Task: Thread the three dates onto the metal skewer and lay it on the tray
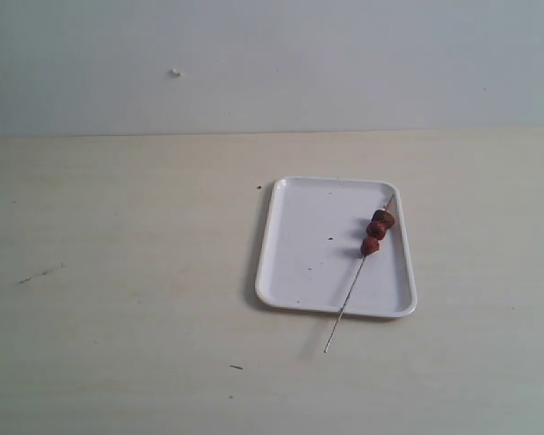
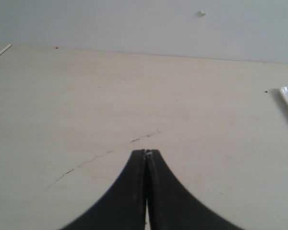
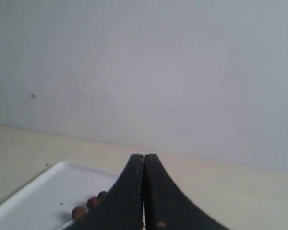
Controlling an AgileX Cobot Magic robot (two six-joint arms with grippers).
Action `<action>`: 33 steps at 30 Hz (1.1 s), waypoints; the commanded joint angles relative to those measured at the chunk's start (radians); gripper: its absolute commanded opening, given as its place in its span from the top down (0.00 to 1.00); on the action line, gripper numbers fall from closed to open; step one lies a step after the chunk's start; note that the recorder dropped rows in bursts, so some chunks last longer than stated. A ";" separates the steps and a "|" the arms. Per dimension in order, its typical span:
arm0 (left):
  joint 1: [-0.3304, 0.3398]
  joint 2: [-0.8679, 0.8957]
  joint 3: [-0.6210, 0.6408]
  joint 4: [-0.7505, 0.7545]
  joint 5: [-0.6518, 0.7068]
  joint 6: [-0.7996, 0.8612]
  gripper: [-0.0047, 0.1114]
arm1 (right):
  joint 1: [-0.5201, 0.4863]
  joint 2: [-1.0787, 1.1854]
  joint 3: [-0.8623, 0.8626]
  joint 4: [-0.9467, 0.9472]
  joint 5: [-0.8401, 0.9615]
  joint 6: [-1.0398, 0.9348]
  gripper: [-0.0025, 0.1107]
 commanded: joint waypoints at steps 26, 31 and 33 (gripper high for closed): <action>0.002 -0.007 0.002 0.004 -0.001 -0.006 0.96 | -0.160 -0.004 0.099 -0.584 0.070 0.730 0.98; 0.002 -0.007 0.002 0.004 -0.001 -0.006 0.96 | -0.160 -0.004 0.099 -0.584 0.070 0.730 0.98; 0.002 -0.007 0.002 0.004 -0.001 -0.006 0.96 | -0.160 -0.004 0.099 -0.584 0.070 0.730 0.98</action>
